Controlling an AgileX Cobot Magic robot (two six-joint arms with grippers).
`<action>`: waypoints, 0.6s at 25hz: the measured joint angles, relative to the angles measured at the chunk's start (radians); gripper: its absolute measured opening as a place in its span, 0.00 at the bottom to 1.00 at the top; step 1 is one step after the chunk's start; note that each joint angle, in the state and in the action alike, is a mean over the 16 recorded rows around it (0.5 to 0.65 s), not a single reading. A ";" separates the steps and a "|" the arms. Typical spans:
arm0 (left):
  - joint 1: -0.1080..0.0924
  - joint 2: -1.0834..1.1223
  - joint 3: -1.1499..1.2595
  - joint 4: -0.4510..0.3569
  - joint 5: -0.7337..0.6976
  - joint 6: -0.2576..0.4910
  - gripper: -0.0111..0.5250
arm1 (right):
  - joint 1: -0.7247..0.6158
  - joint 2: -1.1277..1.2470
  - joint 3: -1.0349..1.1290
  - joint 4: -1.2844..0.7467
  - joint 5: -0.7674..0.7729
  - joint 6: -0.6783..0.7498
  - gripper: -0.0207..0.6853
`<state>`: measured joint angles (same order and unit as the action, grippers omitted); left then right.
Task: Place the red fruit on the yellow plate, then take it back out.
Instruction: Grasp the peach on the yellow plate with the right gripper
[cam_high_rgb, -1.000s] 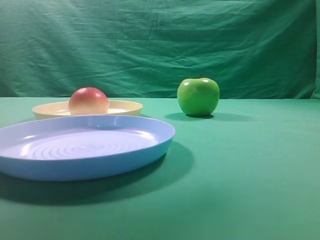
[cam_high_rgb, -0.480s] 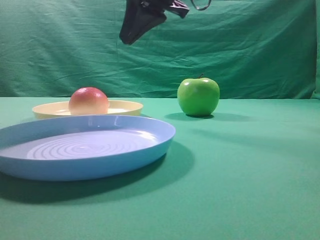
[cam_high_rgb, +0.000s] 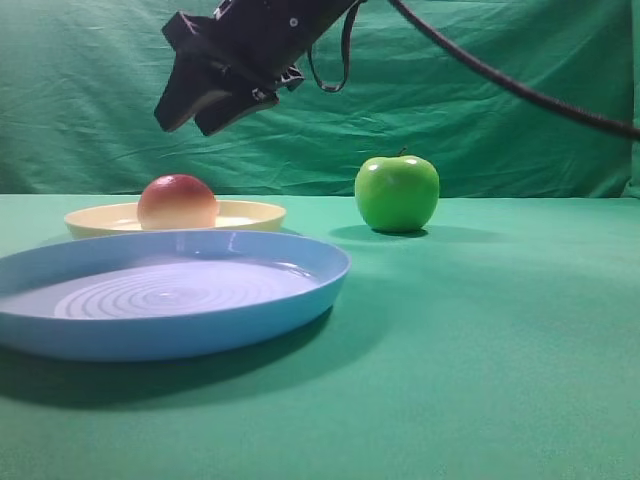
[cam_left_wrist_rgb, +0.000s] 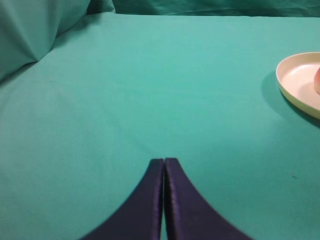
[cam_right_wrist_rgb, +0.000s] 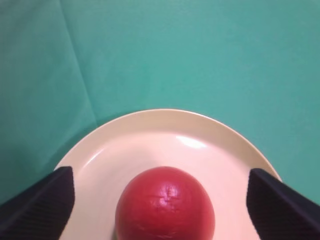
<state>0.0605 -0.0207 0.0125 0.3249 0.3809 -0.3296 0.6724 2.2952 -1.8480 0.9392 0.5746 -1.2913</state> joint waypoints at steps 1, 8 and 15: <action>0.000 0.000 0.000 0.000 0.000 0.000 0.02 | 0.003 0.008 0.000 0.003 -0.011 -0.004 0.93; 0.000 0.000 0.000 0.000 0.000 0.000 0.02 | 0.012 0.055 0.000 0.022 -0.062 -0.012 0.95; 0.000 0.000 0.000 0.000 0.000 0.000 0.02 | 0.012 0.087 0.000 0.037 -0.058 -0.013 0.84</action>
<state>0.0605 -0.0207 0.0125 0.3249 0.3809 -0.3296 0.6847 2.3827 -1.8481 0.9760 0.5170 -1.3043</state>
